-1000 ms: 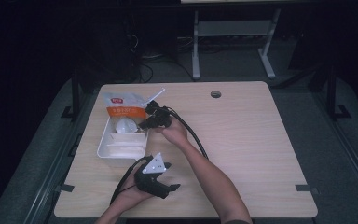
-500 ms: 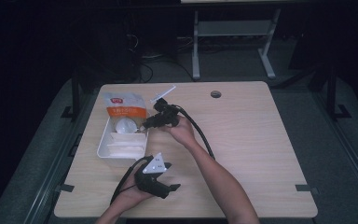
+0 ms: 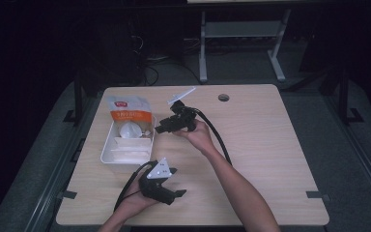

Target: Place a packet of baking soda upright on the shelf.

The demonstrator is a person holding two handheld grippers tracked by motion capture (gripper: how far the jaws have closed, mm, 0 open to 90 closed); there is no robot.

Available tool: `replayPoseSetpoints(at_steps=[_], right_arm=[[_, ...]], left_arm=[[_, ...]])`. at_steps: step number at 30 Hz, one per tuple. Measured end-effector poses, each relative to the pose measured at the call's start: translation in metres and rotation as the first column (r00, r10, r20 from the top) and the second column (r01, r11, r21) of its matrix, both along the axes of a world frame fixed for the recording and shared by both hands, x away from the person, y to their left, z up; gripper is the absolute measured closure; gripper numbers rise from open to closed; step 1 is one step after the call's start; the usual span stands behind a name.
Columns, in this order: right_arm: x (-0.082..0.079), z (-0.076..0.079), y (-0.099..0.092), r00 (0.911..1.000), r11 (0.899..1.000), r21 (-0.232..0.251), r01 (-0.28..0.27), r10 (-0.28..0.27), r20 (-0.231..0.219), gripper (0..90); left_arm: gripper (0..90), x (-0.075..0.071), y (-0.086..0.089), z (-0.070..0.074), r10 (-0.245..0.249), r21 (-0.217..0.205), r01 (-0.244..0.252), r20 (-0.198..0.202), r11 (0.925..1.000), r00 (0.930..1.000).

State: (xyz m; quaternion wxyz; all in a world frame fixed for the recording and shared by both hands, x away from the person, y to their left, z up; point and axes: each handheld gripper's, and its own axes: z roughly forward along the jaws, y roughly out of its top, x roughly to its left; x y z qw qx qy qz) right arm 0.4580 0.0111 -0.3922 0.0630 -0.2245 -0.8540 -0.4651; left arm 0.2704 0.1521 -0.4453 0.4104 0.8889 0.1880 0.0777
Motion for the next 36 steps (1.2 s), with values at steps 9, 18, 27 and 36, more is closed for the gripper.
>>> replayPoseSetpoints(at_steps=[9, 18, 27, 36], right_arm=[[-0.008, 0.006, -0.022, 1.0000, 1.000, -0.007, 0.004, -0.004, 0.000, 50.9], [-0.017, 0.010, -0.049, 0.9996, 1.000, -0.001, 0.026, -0.026, 0.006, 49.1], [-0.028, 0.011, -0.074, 0.9988, 0.999, 0.001, 0.050, -0.050, 0.004, 47.7], [-0.040, 0.007, -0.099, 0.9972, 0.997, -0.003, 0.075, -0.075, 0.005, 46.2]], left_arm=[[20.8, 0.000, 0.000, 0.000, 0.002, 0.002, -0.002, -0.002, 1.0000, 1.0000], [20.8, 0.000, -0.001, 0.000, 0.002, 0.003, -0.002, -0.003, 1.0000, 1.0000], [20.4, 0.000, -0.001, 0.000, 0.001, 0.002, -0.001, -0.004, 1.0000, 1.0000], [20.4, 0.000, -0.002, -0.001, 0.000, 0.003, 0.000, -0.008, 1.0000, 1.0000]])
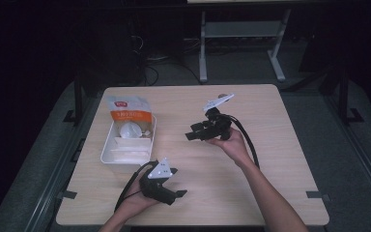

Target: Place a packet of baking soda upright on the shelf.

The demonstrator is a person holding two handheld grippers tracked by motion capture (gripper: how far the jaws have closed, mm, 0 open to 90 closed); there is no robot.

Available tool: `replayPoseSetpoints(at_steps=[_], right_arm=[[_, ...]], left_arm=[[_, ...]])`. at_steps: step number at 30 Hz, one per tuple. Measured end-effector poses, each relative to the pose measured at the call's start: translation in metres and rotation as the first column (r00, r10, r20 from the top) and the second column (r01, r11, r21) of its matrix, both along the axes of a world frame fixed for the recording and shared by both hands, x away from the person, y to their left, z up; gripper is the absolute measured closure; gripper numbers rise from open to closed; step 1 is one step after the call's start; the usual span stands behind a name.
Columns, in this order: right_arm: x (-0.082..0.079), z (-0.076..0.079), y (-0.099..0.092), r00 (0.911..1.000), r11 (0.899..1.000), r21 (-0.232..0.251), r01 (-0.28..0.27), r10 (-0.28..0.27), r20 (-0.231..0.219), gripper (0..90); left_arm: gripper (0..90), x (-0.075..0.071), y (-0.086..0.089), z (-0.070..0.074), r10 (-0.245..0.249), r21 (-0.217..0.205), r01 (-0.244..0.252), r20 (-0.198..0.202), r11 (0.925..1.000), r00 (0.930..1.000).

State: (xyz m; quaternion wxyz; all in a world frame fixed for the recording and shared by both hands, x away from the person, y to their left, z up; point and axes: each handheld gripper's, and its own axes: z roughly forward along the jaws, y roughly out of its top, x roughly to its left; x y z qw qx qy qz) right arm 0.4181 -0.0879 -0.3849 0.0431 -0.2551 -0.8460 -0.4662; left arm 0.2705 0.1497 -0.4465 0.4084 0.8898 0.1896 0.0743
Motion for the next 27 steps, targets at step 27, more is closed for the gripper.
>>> replayPoseSetpoints(at_steps=[27], right_arm=[[-0.033, -0.016, -0.068, 0.9958, 0.996, 0.012, 0.088, -0.087, -0.029, 42.6]], left_arm=[[20.3, 0.000, -0.003, -0.002, 0.002, 0.006, -0.002, -0.007, 1.0000, 1.0000]])
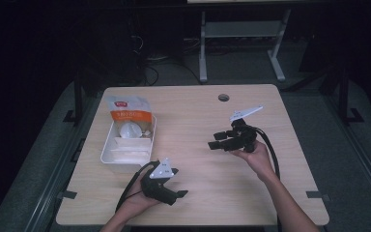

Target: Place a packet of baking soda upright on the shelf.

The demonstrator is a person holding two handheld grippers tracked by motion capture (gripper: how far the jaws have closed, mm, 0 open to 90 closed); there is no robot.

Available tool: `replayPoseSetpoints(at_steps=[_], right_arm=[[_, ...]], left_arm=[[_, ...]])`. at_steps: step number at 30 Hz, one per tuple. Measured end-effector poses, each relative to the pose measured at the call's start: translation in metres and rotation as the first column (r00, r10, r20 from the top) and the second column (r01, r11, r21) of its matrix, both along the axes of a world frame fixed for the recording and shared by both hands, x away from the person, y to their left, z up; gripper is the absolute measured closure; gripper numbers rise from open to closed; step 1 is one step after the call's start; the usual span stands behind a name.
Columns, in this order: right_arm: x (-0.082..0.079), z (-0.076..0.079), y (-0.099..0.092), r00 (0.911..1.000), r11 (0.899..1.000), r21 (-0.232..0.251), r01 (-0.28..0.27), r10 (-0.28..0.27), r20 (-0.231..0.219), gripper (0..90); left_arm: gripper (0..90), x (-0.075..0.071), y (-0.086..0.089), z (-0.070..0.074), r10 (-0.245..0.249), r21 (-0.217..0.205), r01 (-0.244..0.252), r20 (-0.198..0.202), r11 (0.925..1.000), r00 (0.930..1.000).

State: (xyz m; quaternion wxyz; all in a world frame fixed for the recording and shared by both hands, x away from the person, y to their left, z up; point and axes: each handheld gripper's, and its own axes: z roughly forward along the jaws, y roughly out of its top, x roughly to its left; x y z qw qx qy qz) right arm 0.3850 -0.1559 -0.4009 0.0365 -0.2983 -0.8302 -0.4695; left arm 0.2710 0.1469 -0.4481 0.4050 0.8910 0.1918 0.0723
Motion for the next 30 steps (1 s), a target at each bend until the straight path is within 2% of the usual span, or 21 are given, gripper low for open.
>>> replayPoseSetpoints(at_steps=[17, 30], right_arm=[[-0.021, -0.006, -0.031, 0.9989, 0.999, 0.009, 0.044, -0.044, -0.013, 41.4], [-0.032, -0.013, -0.045, 0.9976, 0.998, -0.015, 0.060, -0.060, -0.034, 40.4]], left_arm=[[20.3, 0.001, 0.000, 0.000, 0.002, 0.001, -0.002, -0.002, 1.0000, 1.0000], [20.3, 0.001, 0.000, 0.000, 0.007, -0.004, -0.007, 0.000, 1.0000, 1.0000]])
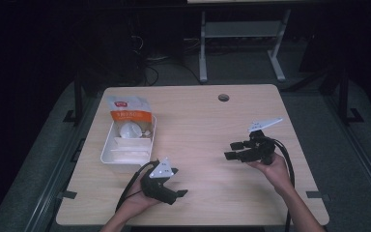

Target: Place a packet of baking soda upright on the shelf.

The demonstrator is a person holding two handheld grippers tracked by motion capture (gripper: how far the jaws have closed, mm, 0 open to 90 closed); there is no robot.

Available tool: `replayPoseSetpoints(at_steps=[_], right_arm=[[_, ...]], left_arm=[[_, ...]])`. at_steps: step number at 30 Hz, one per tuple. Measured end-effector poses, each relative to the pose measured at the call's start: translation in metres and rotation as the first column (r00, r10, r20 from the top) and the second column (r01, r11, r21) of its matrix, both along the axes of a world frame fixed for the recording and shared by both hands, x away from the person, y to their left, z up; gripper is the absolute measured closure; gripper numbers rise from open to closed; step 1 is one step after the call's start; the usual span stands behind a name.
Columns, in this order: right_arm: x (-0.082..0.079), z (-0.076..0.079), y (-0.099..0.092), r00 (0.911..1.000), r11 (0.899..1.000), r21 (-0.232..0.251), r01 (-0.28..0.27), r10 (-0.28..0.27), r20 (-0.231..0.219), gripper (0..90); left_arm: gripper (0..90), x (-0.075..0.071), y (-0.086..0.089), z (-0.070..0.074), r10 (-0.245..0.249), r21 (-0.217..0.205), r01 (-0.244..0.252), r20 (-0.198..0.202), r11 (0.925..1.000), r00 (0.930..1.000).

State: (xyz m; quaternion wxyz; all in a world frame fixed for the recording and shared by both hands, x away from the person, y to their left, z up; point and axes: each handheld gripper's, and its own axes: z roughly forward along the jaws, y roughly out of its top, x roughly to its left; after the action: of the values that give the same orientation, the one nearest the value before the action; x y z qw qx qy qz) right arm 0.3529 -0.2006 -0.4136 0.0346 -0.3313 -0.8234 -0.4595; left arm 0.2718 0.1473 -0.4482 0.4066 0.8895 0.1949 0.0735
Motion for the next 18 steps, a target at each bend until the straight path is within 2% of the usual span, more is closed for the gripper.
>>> replayPoseSetpoints(at_steps=[18], right_arm=[[-0.018, -0.012, -0.018, 0.9997, 1.000, -0.008, 0.018, -0.018, -0.016, 39.7]], left_arm=[[20.3, 0.000, -0.001, -0.001, -0.006, 0.008, 0.006, -0.005, 0.9999, 1.0000]])
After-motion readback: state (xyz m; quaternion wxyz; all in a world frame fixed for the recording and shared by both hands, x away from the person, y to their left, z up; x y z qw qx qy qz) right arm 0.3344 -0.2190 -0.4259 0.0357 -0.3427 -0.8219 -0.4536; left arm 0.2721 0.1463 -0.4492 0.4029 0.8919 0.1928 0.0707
